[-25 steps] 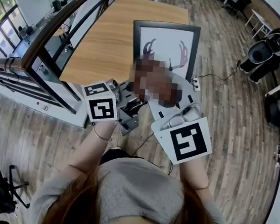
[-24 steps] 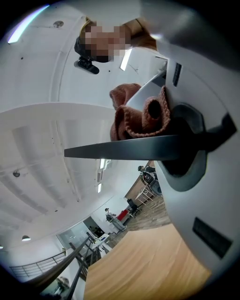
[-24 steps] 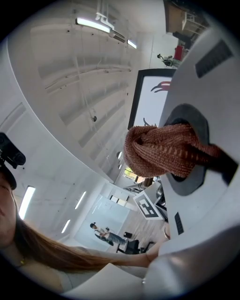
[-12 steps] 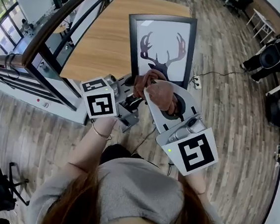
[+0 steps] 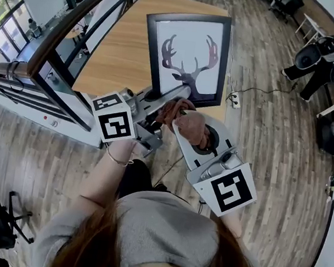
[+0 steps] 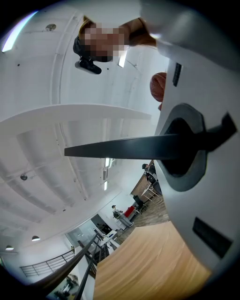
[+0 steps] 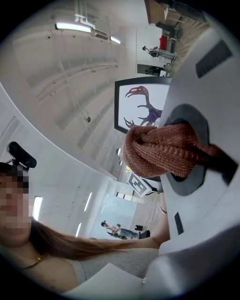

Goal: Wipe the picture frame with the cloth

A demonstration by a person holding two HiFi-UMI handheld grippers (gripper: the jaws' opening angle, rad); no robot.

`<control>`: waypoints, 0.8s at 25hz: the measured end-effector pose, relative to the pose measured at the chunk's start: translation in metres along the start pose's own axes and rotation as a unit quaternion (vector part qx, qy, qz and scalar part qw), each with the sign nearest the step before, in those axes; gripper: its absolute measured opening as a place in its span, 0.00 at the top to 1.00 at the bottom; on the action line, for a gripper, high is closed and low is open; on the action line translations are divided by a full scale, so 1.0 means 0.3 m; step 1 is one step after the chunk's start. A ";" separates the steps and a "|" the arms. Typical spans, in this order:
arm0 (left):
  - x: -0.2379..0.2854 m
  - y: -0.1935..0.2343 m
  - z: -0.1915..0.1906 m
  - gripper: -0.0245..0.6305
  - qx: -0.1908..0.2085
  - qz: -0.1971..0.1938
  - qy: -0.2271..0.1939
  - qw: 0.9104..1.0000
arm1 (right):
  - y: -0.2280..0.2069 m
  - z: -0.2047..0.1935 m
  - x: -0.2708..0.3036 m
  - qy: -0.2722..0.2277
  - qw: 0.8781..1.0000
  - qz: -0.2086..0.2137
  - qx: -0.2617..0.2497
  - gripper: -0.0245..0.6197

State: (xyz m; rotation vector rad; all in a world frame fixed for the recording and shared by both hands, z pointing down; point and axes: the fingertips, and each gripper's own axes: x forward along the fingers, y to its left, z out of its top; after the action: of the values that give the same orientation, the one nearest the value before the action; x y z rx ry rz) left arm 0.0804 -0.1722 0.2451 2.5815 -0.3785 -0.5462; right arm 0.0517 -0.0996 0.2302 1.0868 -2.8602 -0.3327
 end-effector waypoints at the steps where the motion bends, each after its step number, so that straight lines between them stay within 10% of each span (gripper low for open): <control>1: -0.001 -0.001 0.001 0.93 -0.001 0.000 -0.002 1.000 | 0.004 -0.008 -0.003 0.001 1.000 0.002 0.000 0.89; 12: 0.001 -0.005 0.005 0.93 0.008 0.002 -0.004 1.000 | 0.014 -0.192 0.010 0.104 0.993 0.013 -0.051 0.89; 20: -0.006 0.009 -0.001 0.93 0.018 0.014 0.009 1.000 | -0.021 -0.034 -0.032 0.038 0.998 0.035 0.021 0.89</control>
State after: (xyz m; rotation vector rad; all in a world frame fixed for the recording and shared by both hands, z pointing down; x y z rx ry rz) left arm 0.0786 -0.1737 0.2474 2.6085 -0.4224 -0.5109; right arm 0.0643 -0.0995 0.2388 0.9804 -2.8422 -0.2236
